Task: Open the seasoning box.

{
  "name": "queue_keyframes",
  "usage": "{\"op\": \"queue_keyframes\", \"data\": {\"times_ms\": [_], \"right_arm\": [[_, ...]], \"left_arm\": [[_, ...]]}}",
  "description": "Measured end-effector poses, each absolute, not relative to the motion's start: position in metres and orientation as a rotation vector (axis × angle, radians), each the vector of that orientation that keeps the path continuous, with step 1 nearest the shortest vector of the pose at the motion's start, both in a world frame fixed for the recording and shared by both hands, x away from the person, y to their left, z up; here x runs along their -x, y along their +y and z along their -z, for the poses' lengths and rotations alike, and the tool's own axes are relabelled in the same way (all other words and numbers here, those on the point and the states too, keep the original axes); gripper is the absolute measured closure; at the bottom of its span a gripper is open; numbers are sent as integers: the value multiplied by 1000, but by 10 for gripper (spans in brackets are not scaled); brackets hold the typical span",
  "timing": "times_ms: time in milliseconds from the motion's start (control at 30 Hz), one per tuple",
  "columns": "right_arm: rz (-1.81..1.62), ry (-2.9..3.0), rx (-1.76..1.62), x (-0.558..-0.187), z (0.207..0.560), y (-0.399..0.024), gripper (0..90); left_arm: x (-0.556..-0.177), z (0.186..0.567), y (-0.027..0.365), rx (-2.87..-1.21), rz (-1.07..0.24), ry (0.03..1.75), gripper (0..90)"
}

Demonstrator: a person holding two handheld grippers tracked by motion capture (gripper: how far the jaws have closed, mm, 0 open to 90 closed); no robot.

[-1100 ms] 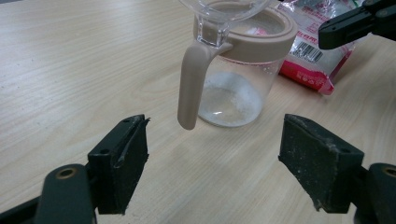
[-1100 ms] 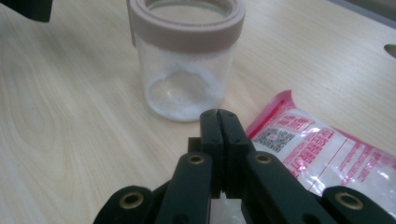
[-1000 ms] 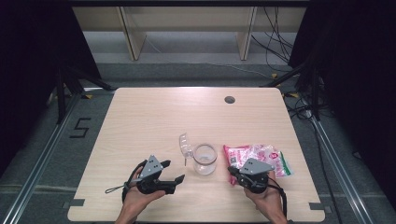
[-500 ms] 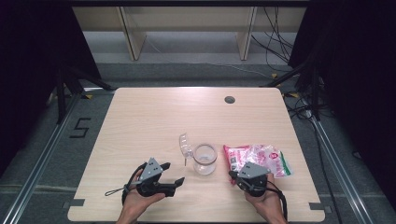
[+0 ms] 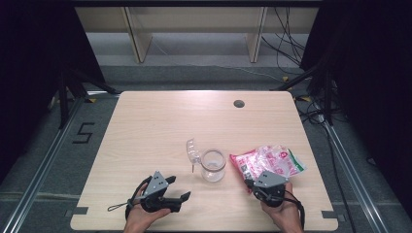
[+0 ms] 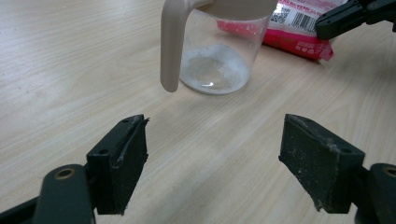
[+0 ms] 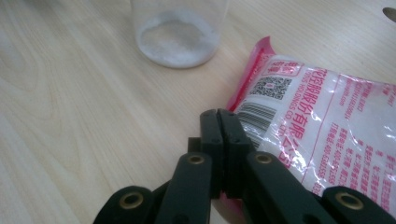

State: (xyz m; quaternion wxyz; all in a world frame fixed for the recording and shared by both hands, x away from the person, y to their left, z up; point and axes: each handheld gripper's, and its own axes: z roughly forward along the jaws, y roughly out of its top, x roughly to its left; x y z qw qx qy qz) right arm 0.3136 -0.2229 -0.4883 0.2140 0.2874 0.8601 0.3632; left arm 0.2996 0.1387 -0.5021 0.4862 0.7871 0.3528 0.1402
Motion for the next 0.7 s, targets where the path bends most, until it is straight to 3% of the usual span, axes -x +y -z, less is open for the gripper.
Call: {"op": "queue_keyframes", "data": {"times_ms": [700], "right_arm": [[-992, 2338, -934, -314, 486, -260, 900]], "left_arm": [[-299, 505, 143, -1910, -331, 870, 226]]}}
